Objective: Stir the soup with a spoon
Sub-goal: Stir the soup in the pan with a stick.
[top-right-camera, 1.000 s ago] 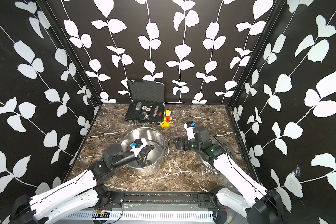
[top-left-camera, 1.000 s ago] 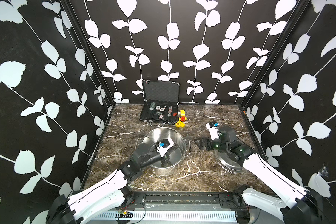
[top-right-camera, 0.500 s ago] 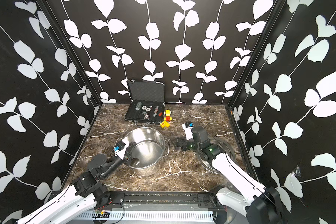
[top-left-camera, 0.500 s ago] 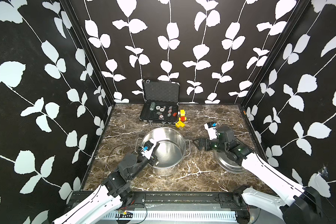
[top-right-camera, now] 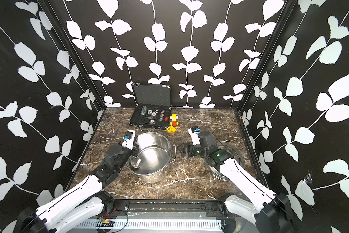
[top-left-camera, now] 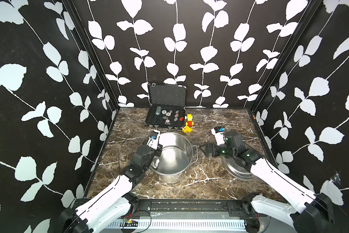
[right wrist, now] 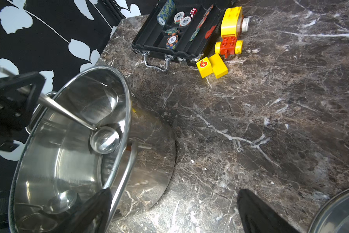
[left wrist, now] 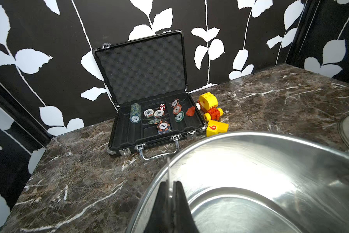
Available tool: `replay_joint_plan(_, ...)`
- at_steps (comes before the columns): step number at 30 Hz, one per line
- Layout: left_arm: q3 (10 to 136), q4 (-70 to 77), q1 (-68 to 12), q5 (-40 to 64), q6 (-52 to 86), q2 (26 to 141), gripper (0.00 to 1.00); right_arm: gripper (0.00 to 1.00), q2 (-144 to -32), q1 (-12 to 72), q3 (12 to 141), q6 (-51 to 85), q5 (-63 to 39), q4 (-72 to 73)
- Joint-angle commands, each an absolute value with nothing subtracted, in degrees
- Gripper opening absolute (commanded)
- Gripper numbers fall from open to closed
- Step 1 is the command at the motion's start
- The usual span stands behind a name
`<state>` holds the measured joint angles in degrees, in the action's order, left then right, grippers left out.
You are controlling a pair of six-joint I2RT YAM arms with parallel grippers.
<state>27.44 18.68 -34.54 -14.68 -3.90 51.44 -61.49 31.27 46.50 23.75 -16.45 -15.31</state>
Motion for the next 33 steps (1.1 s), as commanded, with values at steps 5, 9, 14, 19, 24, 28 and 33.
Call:
replay_joint_plan(5,33.93,30.55,-33.49,-7.37,-4.57,60.71,0.00,0.99,-59.68,31.73,47.11,22.81,-15.39,-15.74)
replay_joint_plan(9,38.08,30.90,-33.49,-0.83,-5.84,66.08,0.00,0.99,-59.81,31.73,46.95,22.85,-15.41,-15.43)
replay_joint_plan(14,43.30,32.62,-33.49,7.71,-5.98,72.95,0.00,0.99,-60.07,31.85,47.04,23.37,-15.69,-14.89)
replay_joint_plan(19,46.83,35.16,-33.79,15.94,-3.28,78.30,0.00,0.99,-59.30,31.86,46.86,23.47,-15.28,-15.36)
replay_joint_plan(24,48.73,34.94,-36.50,21.64,-3.85,80.90,0.00,0.99,-58.89,31.83,46.70,23.47,-14.94,-15.57)
replay_joint_plan(28,49.31,34.00,-38.87,25.01,-4.78,81.55,0.00,0.99,-59.10,31.90,46.67,23.55,-14.96,-15.56)
replay_joint_plan(33,48.91,30.70,-42.39,27.80,-5.74,80.50,0.00,0.99,-59.53,31.91,46.84,23.40,-15.15,-15.51)
